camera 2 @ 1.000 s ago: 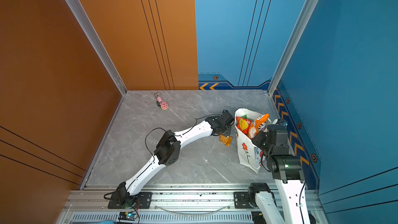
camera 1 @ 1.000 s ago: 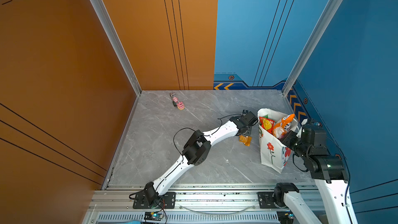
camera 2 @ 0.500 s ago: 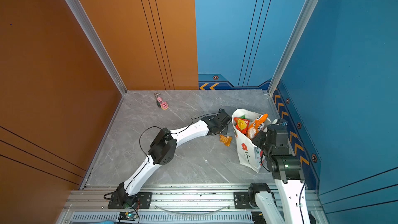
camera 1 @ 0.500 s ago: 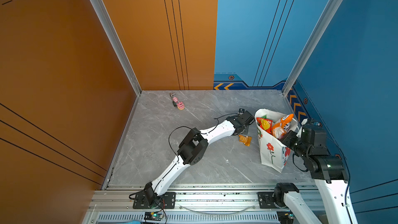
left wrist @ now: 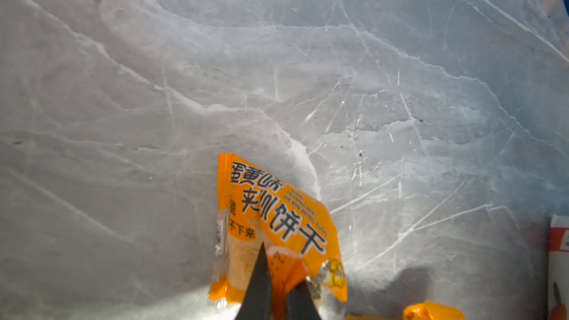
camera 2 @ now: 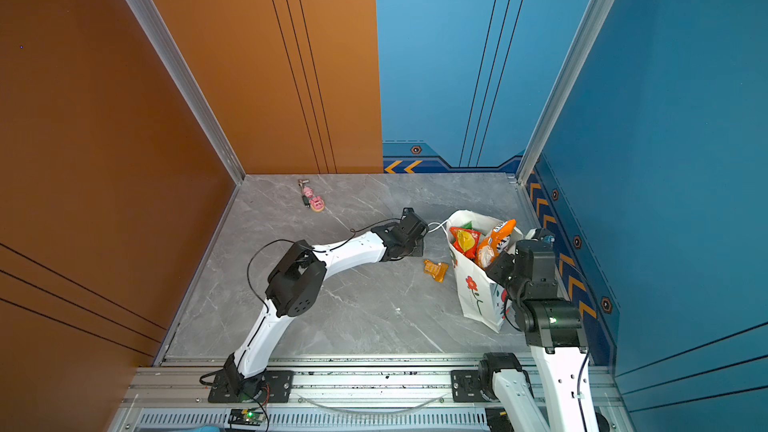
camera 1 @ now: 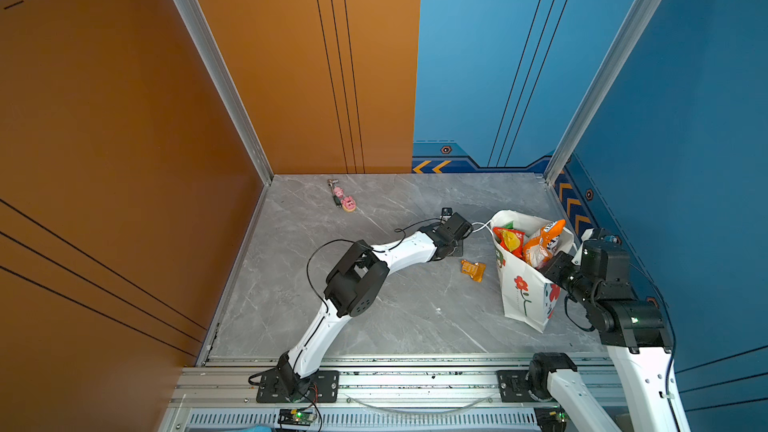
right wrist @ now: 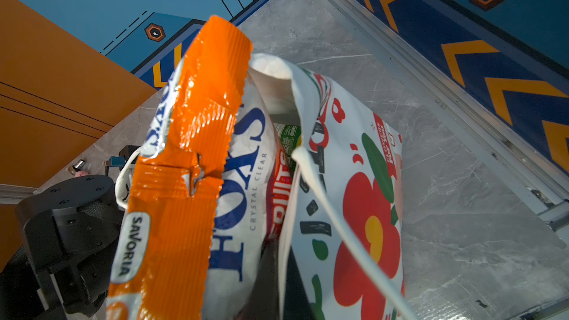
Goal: Place the snacks into the paper bag
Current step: 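Grasp the orange biscuit packet with the left gripper and lift it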
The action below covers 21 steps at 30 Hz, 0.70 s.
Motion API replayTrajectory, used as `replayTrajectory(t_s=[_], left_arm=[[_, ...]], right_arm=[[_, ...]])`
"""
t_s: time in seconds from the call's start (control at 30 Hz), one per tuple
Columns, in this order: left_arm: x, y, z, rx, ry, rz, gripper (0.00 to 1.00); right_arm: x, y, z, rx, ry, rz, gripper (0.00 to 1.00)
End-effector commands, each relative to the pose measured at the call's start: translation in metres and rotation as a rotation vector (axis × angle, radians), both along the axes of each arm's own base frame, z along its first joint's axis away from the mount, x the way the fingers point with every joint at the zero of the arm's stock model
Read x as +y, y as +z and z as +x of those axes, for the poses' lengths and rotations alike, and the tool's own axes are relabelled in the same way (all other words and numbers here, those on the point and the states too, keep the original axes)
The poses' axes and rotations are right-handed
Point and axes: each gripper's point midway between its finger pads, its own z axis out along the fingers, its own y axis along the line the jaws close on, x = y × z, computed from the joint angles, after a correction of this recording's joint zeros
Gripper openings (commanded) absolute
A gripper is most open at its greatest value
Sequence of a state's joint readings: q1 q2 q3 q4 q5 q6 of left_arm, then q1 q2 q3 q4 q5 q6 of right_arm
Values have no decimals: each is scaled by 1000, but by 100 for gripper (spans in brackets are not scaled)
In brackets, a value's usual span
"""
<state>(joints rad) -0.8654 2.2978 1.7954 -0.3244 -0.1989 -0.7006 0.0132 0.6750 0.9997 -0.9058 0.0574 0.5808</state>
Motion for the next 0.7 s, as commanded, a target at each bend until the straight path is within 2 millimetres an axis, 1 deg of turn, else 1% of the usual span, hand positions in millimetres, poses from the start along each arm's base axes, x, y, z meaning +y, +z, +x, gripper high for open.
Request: replayTrajectory(t_s=[0.0, 0.4, 0.53, 0.67], left_arm=[[30, -37, -17, 103, 22, 83, 0], [69, -32, -26, 95, 76, 61, 0], [85, -33, -28, 89, 111, 44, 0], [94, -26, -29, 61, 129, 9, 0]], right_arm=[[0, 39, 15, -166, 6, -13, 0], [2, 35, 18, -158, 16, -5, 0], [3, 35, 18, -158, 18, -7, 0], [4, 34, 18, -157, 22, -3, 0]])
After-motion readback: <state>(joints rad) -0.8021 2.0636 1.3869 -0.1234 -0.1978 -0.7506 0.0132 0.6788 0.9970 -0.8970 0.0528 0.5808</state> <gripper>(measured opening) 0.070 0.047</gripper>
